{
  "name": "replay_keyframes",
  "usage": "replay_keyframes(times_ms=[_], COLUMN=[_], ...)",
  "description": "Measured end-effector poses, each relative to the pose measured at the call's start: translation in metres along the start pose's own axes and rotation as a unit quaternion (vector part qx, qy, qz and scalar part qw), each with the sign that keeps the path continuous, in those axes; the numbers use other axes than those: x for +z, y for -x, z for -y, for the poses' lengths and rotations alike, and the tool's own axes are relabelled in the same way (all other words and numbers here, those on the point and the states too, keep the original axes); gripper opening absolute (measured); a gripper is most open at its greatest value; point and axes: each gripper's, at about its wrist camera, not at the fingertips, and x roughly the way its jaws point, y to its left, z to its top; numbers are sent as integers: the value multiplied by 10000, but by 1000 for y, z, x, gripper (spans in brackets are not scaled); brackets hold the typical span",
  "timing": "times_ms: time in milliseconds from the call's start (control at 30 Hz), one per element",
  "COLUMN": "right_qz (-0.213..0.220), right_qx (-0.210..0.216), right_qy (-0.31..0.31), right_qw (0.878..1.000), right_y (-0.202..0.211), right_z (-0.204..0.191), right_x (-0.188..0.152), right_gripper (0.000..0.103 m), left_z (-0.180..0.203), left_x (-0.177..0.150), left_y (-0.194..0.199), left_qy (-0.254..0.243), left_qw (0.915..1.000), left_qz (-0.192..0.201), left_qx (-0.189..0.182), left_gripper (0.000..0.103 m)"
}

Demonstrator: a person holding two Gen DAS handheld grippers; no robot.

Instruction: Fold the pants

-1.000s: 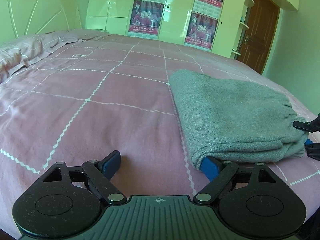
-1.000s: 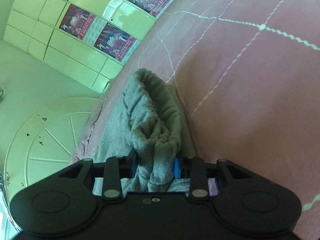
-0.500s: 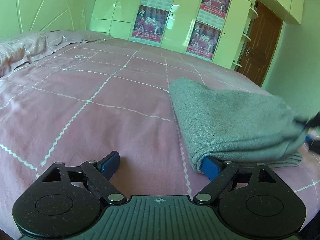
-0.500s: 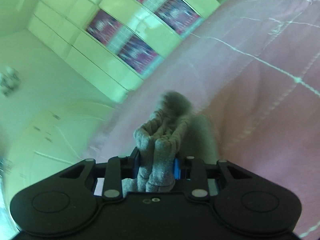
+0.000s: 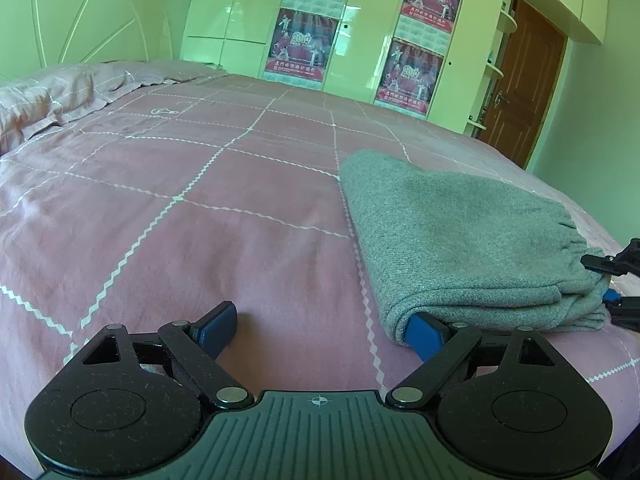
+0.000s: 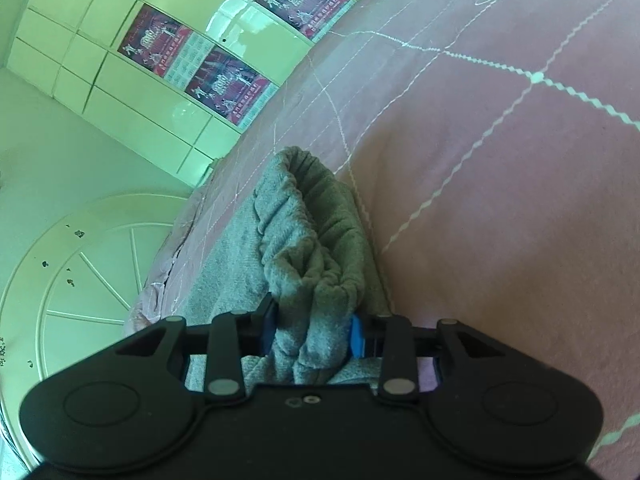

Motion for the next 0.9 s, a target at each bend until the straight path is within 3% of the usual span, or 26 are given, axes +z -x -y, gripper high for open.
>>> replay_keyframes(times_ms=[133,200,500,667,767,900], right_qz=[176,50,51,16,81,532], right_qx=[67,-232,-46,90,24,-259], right_qy=[270,169,-36,-204,86,520], right_qw=[9995,9996,10000,9998,9999,9969], right_y=[5,-5,-5,1,12,41], right_z=[-12,3,13,19,17,14], right_x=[0,-4,-3,2,2,3], right_gripper=[25,25,25,31,36,38], left_z=[-1,-1,-3,-3,-3,-5], left_x=[-1,-1,-2,-2,-2,1], left_y=[-1,-1,-4,-4,-4,9], left_qy=[37,22,39,71,80,169], left_qw=[10000,10000,10000,10000,10000,9998], left_qz=[2,3,9,10,-3,-23], left_qx=[-6,-18,-25,-22,-20,-63], left_gripper=[89,90,92,92,92,92])
